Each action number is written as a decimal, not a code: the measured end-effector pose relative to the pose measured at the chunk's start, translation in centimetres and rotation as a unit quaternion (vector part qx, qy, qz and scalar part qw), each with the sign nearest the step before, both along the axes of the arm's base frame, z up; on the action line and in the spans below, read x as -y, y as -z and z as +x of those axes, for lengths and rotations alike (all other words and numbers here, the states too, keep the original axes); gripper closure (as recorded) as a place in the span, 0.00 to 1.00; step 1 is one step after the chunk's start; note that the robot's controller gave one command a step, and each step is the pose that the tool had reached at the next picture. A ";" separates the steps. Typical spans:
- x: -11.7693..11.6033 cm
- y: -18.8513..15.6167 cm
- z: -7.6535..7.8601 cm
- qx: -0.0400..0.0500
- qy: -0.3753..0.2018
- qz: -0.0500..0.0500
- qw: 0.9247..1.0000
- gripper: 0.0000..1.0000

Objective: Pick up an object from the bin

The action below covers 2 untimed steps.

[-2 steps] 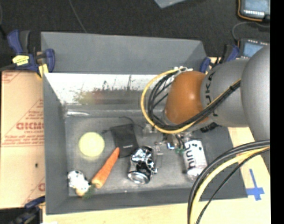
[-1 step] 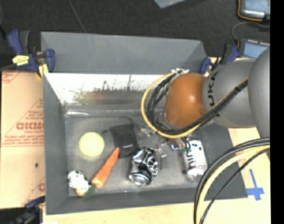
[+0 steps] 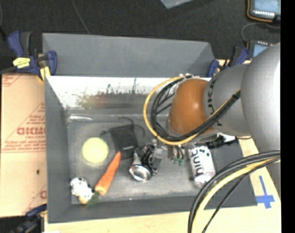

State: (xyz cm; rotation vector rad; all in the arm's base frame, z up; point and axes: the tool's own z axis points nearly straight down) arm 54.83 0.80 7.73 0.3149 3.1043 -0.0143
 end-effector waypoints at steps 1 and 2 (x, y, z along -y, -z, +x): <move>0.0 0.0 0.0 0.000 -0.001 0.000 1.000 1.00; -0.7 -14.9 1.3 0.003 -0.007 0.000 1.000 1.00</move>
Offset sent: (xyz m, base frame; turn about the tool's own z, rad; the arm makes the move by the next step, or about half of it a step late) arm 0.0115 0.0086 0.1476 -0.0083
